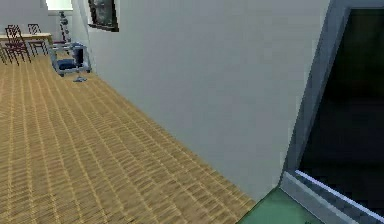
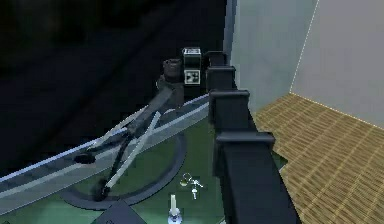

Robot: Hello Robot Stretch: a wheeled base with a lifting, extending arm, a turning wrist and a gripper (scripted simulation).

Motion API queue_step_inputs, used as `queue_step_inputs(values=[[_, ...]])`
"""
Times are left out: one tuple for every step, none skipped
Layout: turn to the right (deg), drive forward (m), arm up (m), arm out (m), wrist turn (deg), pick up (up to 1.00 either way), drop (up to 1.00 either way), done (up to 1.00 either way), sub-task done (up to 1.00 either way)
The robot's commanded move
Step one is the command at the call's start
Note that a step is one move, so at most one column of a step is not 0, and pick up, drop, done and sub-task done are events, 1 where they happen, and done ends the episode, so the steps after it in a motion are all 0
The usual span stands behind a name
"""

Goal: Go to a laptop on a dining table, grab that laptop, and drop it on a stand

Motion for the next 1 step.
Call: queue_step_inputs(values=[[0.0,0.0,0.0,0.0,0.0,0.0,0.0,1.0,0.0]])
